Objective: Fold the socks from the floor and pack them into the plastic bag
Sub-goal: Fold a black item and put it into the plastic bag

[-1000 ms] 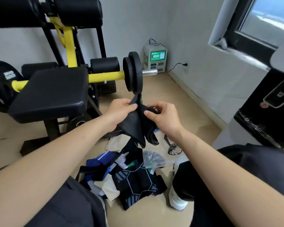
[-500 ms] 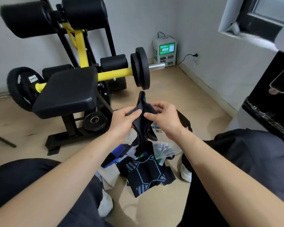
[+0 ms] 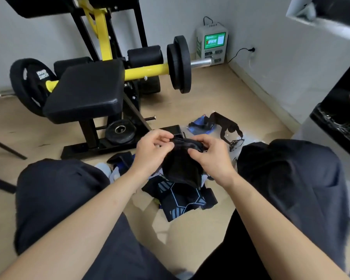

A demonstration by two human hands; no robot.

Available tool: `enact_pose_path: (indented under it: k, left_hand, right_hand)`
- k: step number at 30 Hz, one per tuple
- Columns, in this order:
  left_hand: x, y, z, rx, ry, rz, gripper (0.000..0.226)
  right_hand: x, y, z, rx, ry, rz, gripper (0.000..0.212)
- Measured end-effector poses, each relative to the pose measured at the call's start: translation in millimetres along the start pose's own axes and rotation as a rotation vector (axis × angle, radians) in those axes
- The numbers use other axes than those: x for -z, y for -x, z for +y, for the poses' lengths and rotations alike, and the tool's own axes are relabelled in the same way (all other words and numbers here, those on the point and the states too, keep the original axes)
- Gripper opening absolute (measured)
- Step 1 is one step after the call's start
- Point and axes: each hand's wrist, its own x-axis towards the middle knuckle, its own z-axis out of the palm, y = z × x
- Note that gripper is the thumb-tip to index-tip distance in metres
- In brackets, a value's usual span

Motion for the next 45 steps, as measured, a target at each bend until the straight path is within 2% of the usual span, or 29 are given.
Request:
enact_pose_path:
  k: [2, 4, 5, 6, 7, 8, 10, 12, 16, 20, 26, 31, 37, 40, 43, 45]
  left_hand:
    - [8.7, -1.5, -8.6, 0.008, -0.07, 0.034, 0.054]
    - [14.2, -0.3, -15.9, 0.131, -0.013, -0.115, 0.095]
    - [15.0, 3.1, -19.2, 0.187, 0.03, -0.211, 0.107]
    - [14.6, 7.4, -21.6, 0.214, 0.076, -0.291, 0.109]
    - [13.5, 12.7, -22.3, 0.218, 0.112, -0.338, 0.097]
    - [12.7, 16.4, -22.2, 0.211, 0.129, -0.351, 0.076]
    - [12.8, 20.4, -21.7, 0.171, 0.102, -0.298, 0.048]
    - [16.5, 20.4, -24.0, 0.161, 0.095, -0.226, 0.034]
    - [18.7, 15.6, -21.0, 0.187, 0.244, -0.107, 0.013]
    - [16.6, 15.1, -16.8, 0.19, 0.29, -0.013, 0.016]
    - [20.0, 8.2, -18.6, 0.276, 0.351, 0.085, 0.014]
    - [25.9, 16.0, -9.6, 0.305, 0.452, 0.149, 0.015]
    - [18.4, 22.1, -4.9, 0.291, 0.418, 0.224, 0.017]
    - [14.5, 24.4, -5.5, 0.172, 0.233, 0.276, 0.018]
    - [15.4, 32.3, -5.7, -0.043, 0.002, 0.266, 0.007]
    - [16.1, 38.3, -10.0, -0.141, -0.091, 0.226, 0.016]
  right_hand:
    - [4.2, 10.8, 7.4, -0.067, -0.088, 0.021, 0.022]
    - [7.5, 21.0, 12.0, -0.112, -0.169, 0.04, 0.024]
    - [7.6, 26.0, 13.1, -0.134, -0.213, 0.044, 0.025]
    - [7.6, 30.0, 12.7, -0.153, -0.26, 0.043, 0.025]
    - [7.8, 33.3, 12.3, -0.168, -0.295, 0.04, 0.026]
    - [8.0, 35.6, 11.7, -0.182, -0.33, 0.043, 0.026]
    - [10.1, 36.8, 9.8, -0.201, -0.383, 0.059, 0.027]
    - [12.9, 36.0, 8.7, -0.211, -0.424, 0.065, 0.029]
    - [14.7, 31.6, 13.8, -0.246, -0.4, -0.01, 0.041]
    - [8.0, 32.9, 14.2, -0.192, -0.284, -0.09, 0.048]
    - [-1.0, 34.4, 1.6, 0.106, -0.095, -0.175, 0.076]
    - [-10.0, 32.4, 1.9, 0.226, 0.031, -0.159, 0.067]
    - [-4.1, 37.1, -0.6, 0.293, 0.048, -0.09, 0.052]
    - [3.2, 34.9, 3.0, 0.262, 0.081, -0.086, 0.041]
    - [7.8, 28.6, 6.9, 0.218, 0.273, -0.064, 0.054]
    - [6.2, 24.4, 9.2, 0.193, 0.396, -0.059, 0.065]
